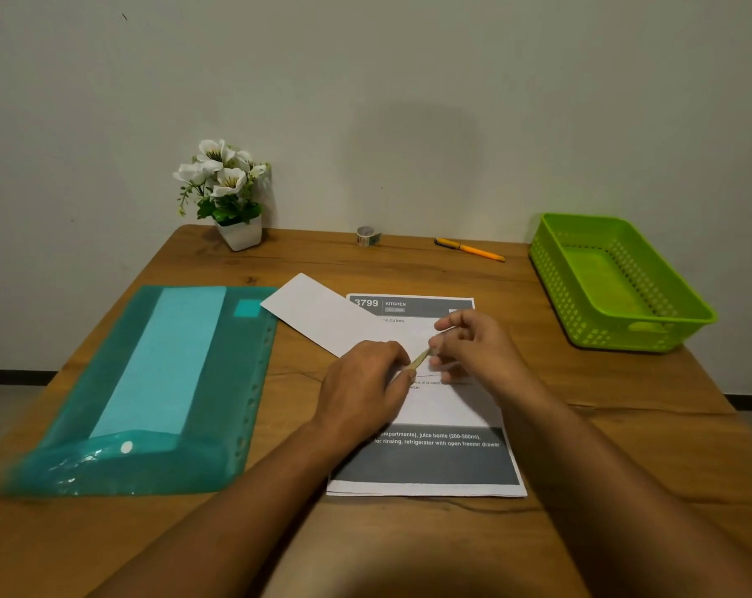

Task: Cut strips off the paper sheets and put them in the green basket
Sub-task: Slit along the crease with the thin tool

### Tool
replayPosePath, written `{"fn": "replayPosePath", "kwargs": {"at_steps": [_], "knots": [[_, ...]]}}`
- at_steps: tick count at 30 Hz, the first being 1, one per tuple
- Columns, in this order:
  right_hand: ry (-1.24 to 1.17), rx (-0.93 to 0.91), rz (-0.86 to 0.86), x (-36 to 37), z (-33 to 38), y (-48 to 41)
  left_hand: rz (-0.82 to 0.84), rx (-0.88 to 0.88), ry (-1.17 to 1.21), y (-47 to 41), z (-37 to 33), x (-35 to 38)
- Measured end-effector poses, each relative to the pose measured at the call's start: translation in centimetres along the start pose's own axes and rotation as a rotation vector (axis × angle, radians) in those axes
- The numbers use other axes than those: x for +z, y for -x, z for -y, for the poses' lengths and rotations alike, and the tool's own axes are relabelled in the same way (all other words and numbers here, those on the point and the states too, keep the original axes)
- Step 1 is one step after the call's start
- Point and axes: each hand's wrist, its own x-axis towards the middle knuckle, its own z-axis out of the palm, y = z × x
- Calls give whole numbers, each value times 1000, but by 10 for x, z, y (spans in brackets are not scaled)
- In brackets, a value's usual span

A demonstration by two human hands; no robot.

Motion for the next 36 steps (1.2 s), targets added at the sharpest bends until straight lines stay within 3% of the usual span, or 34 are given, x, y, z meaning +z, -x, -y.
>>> {"fn": "replayPosePath", "kwargs": {"at_steps": [2,4,9,19,25,30,36], "knots": [[447,-208,-52,-11,-1,-9,10,-10,4,-2,-1,-2],[794,-289,39,-18,3,-13,-9,-22,-16,-4,-3,-4],[1104,-246,246,-14,19,-21,-102,-110,-46,-12,1,-7],[1343,-195,342,-13,34,-35,-91,-125,-17,-9,9,0],[1290,-145,284,-20,28,-39,-110,-161,-1,-10,8,-1],[1195,-88,225,-31,21,-34,-104,-87,21,-10,12,2],[1154,34,275,-41,24,-32,-113,-56,16,-12,20,11]]}}
